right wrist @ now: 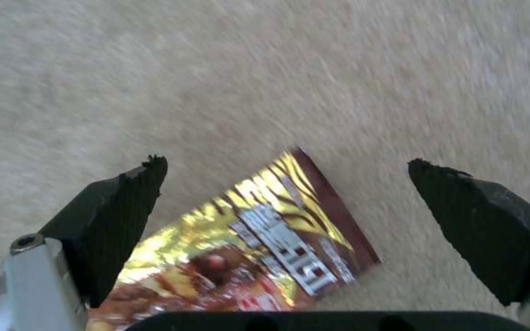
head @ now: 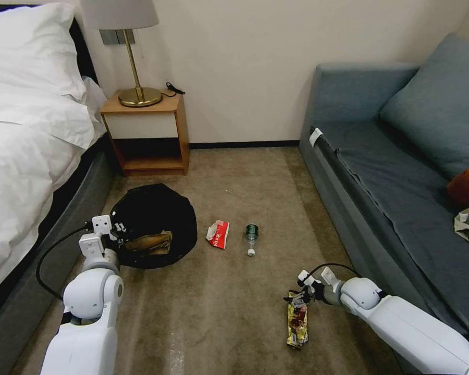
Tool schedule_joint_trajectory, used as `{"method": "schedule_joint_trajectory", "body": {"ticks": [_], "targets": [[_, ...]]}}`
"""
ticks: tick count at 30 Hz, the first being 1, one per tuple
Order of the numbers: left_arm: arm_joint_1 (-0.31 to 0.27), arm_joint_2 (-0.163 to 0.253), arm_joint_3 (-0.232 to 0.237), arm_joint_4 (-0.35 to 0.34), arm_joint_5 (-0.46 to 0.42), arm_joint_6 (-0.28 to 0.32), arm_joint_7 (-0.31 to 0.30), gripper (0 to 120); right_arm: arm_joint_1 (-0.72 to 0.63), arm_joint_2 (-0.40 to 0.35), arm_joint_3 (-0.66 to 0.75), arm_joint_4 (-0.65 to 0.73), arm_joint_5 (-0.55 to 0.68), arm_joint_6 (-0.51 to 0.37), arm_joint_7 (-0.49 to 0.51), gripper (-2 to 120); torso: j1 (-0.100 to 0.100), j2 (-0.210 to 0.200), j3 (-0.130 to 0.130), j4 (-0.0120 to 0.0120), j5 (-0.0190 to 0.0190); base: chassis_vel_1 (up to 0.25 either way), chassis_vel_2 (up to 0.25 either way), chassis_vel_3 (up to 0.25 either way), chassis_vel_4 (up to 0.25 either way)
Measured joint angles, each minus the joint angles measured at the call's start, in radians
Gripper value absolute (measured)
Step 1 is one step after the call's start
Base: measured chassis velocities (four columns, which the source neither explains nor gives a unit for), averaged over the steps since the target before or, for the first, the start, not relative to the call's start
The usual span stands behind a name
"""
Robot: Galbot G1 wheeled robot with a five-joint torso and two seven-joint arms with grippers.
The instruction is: Pick up the trash bin, then pick up the garbage on the floor and place it into the trash bin.
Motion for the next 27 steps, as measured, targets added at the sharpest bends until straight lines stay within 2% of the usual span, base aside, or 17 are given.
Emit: {"method": "schedule_joint_trajectory", "body": {"ticks": [5,15,27], "targets": [[0.008,0.013,-0.013,0.001,-0.013,-0.012,0.008,3,0.037,0.039,0.004,-0.093,0.008,0.001,0.002,100,0.000,0.000,0.000,0.0001,-0.0001,0.000,0.000,0.000,0.000],[0.023,0.024,-0.024,-0.012,-0.037,-0.024,0.016,3,0.080,0.090,-0.040,-0.154,0.020,-0.011,0.016,100,0.000,0.000,0.000,0.0002,0.0000,0.000,0.000,0.000,0.000],[0.035,0.023,-0.002,-0.022,-0.034,-0.024,0.018,3,0.085,0.080,-0.078,-0.145,0.022,-0.032,0.018,100,0.000,0.000,0.000,0.0001,0.0000,0.000,0.000,0.000,0.000]]}}
